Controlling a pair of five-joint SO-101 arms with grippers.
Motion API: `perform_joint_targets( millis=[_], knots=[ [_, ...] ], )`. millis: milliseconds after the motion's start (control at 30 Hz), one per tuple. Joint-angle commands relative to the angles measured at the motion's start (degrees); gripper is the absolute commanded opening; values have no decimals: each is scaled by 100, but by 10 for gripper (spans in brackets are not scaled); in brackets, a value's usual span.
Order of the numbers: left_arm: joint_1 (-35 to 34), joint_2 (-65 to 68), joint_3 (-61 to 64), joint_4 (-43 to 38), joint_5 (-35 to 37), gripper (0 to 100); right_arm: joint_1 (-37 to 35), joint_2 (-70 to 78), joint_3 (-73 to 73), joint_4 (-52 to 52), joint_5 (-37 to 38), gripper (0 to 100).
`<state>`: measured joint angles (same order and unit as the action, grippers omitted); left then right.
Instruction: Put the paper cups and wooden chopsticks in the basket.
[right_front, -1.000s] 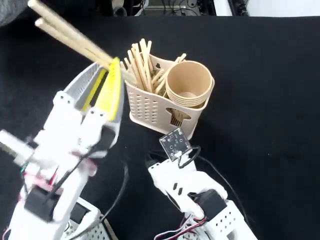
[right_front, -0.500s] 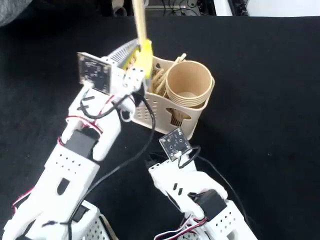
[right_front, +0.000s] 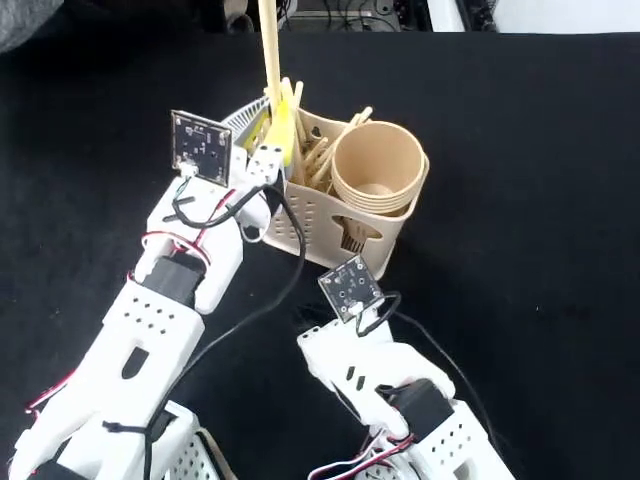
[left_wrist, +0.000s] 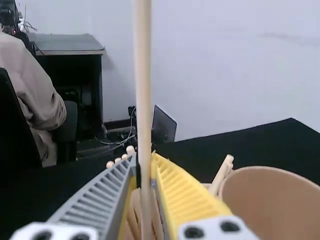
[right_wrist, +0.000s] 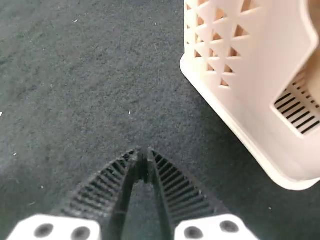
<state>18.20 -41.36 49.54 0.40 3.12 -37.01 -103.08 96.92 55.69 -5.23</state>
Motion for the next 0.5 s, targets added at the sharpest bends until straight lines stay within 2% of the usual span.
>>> perform_joint_targets(
  millis=[0, 100, 233, 467],
  knots=[
    [92, -62, 66, -18, -35, 34, 53, -576, -57, 9, -18, 13],
    [101, -70, 4, 563, 62, 106, 53, -576, -57, 9, -18, 14],
    [92, -70, -444, 1468, 765, 166, 53, -576, -57, 9, -18, 15],
    [92, -105, -1815, 2848, 914, 173, 53, -576, -57, 26, -18, 15]
  ],
)
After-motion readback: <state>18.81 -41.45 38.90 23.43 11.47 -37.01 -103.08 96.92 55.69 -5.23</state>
